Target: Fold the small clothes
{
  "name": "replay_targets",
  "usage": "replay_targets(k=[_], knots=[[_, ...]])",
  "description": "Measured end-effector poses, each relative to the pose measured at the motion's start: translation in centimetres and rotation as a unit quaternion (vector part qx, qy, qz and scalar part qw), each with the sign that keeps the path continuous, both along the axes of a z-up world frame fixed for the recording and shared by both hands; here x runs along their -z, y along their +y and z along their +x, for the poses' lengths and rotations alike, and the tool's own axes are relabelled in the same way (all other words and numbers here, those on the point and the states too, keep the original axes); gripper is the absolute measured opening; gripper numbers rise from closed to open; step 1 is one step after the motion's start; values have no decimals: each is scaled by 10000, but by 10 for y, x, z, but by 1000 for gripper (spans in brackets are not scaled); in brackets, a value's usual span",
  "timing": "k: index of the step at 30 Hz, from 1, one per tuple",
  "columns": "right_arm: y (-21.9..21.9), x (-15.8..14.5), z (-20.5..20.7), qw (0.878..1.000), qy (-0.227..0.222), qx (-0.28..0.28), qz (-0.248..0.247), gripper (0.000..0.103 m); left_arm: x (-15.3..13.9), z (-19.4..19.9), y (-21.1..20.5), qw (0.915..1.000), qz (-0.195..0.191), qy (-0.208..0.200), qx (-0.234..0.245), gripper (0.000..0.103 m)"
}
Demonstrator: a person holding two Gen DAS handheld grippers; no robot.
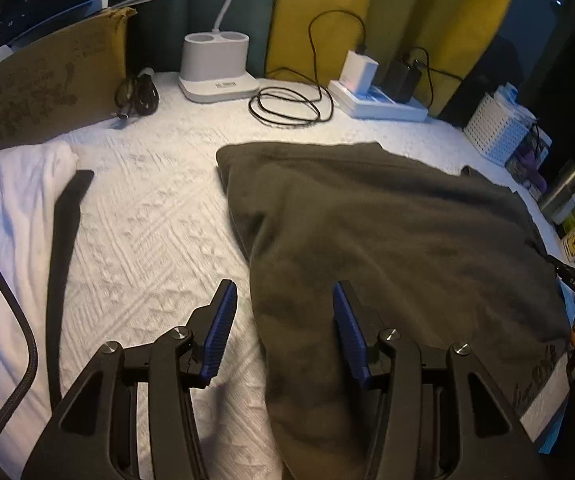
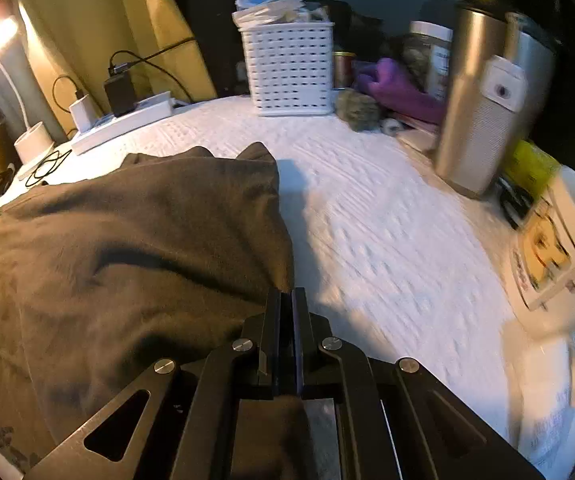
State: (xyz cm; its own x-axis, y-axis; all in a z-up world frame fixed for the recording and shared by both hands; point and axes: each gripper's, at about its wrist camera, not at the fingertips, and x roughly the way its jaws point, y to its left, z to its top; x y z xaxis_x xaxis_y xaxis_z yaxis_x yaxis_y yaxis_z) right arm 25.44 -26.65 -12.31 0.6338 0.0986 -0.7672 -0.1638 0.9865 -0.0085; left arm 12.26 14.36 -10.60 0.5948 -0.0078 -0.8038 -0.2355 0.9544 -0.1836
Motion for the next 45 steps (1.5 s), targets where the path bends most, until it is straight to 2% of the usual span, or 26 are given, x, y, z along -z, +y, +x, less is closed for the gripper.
replay_targets(k=[5, 6, 8, 9, 10, 11, 12, 16, 19, 21, 27, 30, 34, 35, 36, 37, 38, 40, 41, 42, 45], knots=[[-4, -2, -5, 9999, -88, 92, 28, 5, -1, -13, -6, 9999, 32, 10, 101, 50], [-6, -3, -5, 9999, -72, 127, 65, 6, -1, -17, -6, 9999, 38, 11, 111, 50], [-9, -8, -7, 9996, -135, 253, -8, 17, -1, -25, -7, 9999, 34, 26, 126, 50], [-11, -12, -10, 9993, -193, 320, -65, 33, -1, -30, -8, 9999, 11, 33, 148, 50], [-12, -14, -11, 9991, -220, 367, -80, 61, -1, -36, -10, 9998, -22, 35, 187, 50], [-15, -18, -16, 9988, -279, 409, -30, 74, 0, -40, -12, 9997, -50, 45, 225, 50], [-18, -21, -20, 9986, -338, 404, 34, 80, 2, -45, -14, 9995, -85, 66, 280, 50], [-26, -25, -39, 9986, -325, 414, 0, 80, 6, -65, -25, 9988, -243, 95, 418, 50], [-33, -24, -58, 9985, -302, 428, 170, 80, 8, -77, -32, 9983, -309, 62, 491, 50], [-35, -21, -70, 9983, -260, 435, 287, 80, 11, -85, -34, 9980, -333, 35, 529, 55], [-41, -11, -103, 9983, -141, 404, 402, 78, 13, -110, -39, 9972, -350, -108, 644, 58], [-43, -8, -112, 9980, -44, 401, 496, 52, 13, -120, -43, 9959, -359, -174, 810, 58], [-36, -2, -121, 9988, -74, 335, 342, 44, 23, -126, -50, 9958, -161, -40, 895, 58], [-33, -1, -124, 9990, -110, 316, 280, 43, 23, -129, -51, 9958, -106, -130, 900, 58], [-32, -1, -127, 9991, -127, 297, 266, 37, 23, -131, -52, 9958, -52, -154, 901, 58], [-32, -1, -127, 9991, -131, 280, 293, 23, 24, -132, -53, 9956, -14, -178, 917, 58], [-32, -1, -128, 9991, -106, 249, 336, 15, 24, -134, -53, 9955, 19, -213, 927, 57], [-28, -2, -131, 9993, -126, 216, 280, 6, 24, -137, -54, 9951, 43, -247, 959, 37], [-26, -3, -132, 9995, -143, 217, 193, 5, 24, -138, -55, 9942, -33, -245, 1043, 19], [-25, -5, -134, 9995, -163, 243, 111, 4, 23, -140, -56, 9940, -68, -262, 1056, 13], [-30, -17, -138, 9986, -336, 396, 18, 4, 14, -144, -57, 9945, 16, -369, 980, 8]])
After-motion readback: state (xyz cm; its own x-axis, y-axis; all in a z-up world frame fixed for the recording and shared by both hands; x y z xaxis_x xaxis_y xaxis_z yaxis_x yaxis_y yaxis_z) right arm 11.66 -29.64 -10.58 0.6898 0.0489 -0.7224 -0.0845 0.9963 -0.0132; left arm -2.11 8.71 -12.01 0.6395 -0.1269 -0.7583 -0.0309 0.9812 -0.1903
